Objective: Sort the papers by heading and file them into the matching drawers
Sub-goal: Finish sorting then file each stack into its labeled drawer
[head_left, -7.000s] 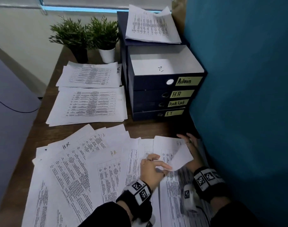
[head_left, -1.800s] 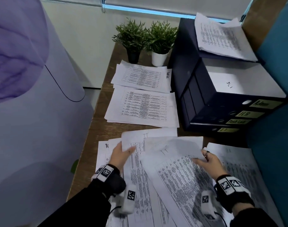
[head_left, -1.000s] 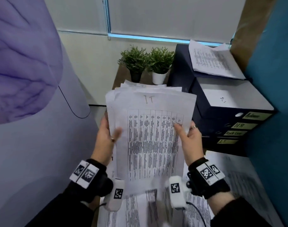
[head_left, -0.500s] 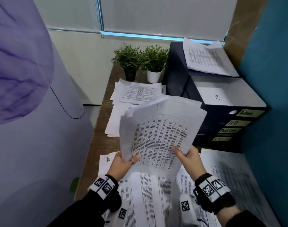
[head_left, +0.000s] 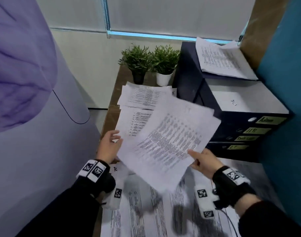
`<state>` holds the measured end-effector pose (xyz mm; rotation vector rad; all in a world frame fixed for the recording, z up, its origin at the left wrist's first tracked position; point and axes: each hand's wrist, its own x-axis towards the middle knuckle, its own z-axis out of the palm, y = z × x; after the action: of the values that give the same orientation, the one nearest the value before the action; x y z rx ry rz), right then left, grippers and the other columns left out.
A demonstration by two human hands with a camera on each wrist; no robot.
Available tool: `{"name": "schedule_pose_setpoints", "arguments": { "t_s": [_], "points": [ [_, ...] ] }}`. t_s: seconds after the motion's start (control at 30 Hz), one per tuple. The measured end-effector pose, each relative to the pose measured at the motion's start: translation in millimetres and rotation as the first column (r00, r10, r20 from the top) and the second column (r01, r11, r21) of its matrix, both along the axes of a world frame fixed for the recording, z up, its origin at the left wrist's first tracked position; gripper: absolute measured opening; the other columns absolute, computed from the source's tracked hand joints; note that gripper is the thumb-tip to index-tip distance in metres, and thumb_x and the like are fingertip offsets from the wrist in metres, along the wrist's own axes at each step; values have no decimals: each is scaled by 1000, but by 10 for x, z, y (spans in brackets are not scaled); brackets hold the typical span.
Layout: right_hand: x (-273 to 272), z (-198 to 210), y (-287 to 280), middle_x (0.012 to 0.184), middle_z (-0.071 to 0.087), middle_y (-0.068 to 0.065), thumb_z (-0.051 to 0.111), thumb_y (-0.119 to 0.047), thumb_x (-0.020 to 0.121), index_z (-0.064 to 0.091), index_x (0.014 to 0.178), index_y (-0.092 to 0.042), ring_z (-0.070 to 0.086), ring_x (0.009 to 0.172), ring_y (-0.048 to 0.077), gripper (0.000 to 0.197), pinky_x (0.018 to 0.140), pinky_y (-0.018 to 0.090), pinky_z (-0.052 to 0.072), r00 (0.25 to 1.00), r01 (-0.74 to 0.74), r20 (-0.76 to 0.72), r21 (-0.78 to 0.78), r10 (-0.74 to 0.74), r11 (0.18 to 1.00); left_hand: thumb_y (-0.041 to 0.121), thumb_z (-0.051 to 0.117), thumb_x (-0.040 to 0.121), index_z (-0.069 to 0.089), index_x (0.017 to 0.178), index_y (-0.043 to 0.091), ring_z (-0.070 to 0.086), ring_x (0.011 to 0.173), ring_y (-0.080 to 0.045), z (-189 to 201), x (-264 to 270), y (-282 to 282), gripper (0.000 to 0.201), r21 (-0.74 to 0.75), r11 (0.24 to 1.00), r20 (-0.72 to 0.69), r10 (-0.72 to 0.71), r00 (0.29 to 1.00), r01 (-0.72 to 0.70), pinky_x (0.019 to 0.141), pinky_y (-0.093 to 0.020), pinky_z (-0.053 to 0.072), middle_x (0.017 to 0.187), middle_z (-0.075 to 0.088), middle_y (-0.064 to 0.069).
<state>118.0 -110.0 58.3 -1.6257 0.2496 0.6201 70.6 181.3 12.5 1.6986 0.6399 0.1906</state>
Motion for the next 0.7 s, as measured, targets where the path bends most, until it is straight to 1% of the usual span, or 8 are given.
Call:
{"name": "schedule_pose_setpoints", "arguments": {
  "t_s": [0.07, 0.17, 0.27, 0.4, 0.47, 0.57, 0.6, 0.7],
  "points": [
    [-80, -286, 138, 30, 46, -4, 44, -2, 95, 50, 62, -10, 39, 22, 3, 35, 30, 13, 34, 983, 142, -127, 60, -133, 988, 7, 61, 85, 49, 118, 12, 57, 101, -26, -275, -101, 75, 36, 40, 999, -108, 40, 993, -36, 96, -46, 46, 122, 57, -16],
    [-62, -647, 365, 50, 49, 6, 45, -2, 95, 43, 90, -9, 42, 24, 6, 9, 28, 10, 28, 917, 320, -272, 57, -293, 946, 16, 56, 90, 46, 124, 5, 53, 115, -32, -521, -295, 122, 37, 79, 988, -161, 147, 976, -135, 100, -44, 42, 124, 54, -14],
    [65, -785, 691, 58, 56, 15, 41, 2, 95, 35, 110, -9, 44, 22, 8, 19, 26, 10, 31, 843, 480, -335, 117, -420, 869, 25, 51, 92, 46, 122, 12, 55, 107, -31, -662, -421, 101, 33, 58, 987, -174, 160, 972, -152, 97, -49, 45, 125, 54, -12],
    [300, -844, 1057, 54, 57, 22, 40, -1, 96, 33, 131, 3, 49, 24, 12, 36, 28, 12, 37, 825, 522, -328, 130, -460, 843, 16, 66, 83, 44, 128, 9, 55, 97, -21, -784, -500, -59, 50, 87, 996, -229, 28, 973, -8, 89, -37, 48, 124, 46, -5],
    [386, -869, 1158, 67, 61, 27, 38, -2, 97, 31, 134, 5, 54, 34, 19, 38, 26, 12, 34, 842, 488, -323, 116, -432, 865, 10, 72, 76, 45, 127, 11, 54, 95, -19, -791, -499, -105, 58, 124, 992, -240, -2, 971, 33, 86, -32, 48, 119, 41, -2],
    [448, -892, 1217, 115, 56, 35, 35, -3, 98, 39, 130, 1, 66, 56, 25, 32, 26, 14, 36, 858, 441, -364, 156, -364, 884, 4, 76, 71, 43, 129, 11, 50, 96, -17, -809, -481, -99, 67, 142, 987, -278, -36, 960, 78, 88, -29, 46, 123, 38, -5],
    [458, -889, 1221, 116, 56, 33, 37, -5, 98, 46, 121, 0, 69, 63, 27, 25, 29, 16, 41, 862, 428, -374, 176, -342, 887, 3, 76, 70, 43, 130, 11, 49, 96, -17, -821, -484, -97, 69, 148, 985, -278, -49, 959, 94, 90, -28, 46, 126, 37, -7],
    [476, -884, 1207, 84, 58, 17, 46, -17, 96, 47, 103, 0, 65, 70, 30, 18, 36, 21, 50, 891, 341, -377, 190, -252, 921, 0, 76, 69, 43, 131, 11, 47, 96, -16, -837, -503, -87, 71, 153, 981, -278, -73, 958, 119, 90, -25, 43, 122, 34, -5]
  ]
}}
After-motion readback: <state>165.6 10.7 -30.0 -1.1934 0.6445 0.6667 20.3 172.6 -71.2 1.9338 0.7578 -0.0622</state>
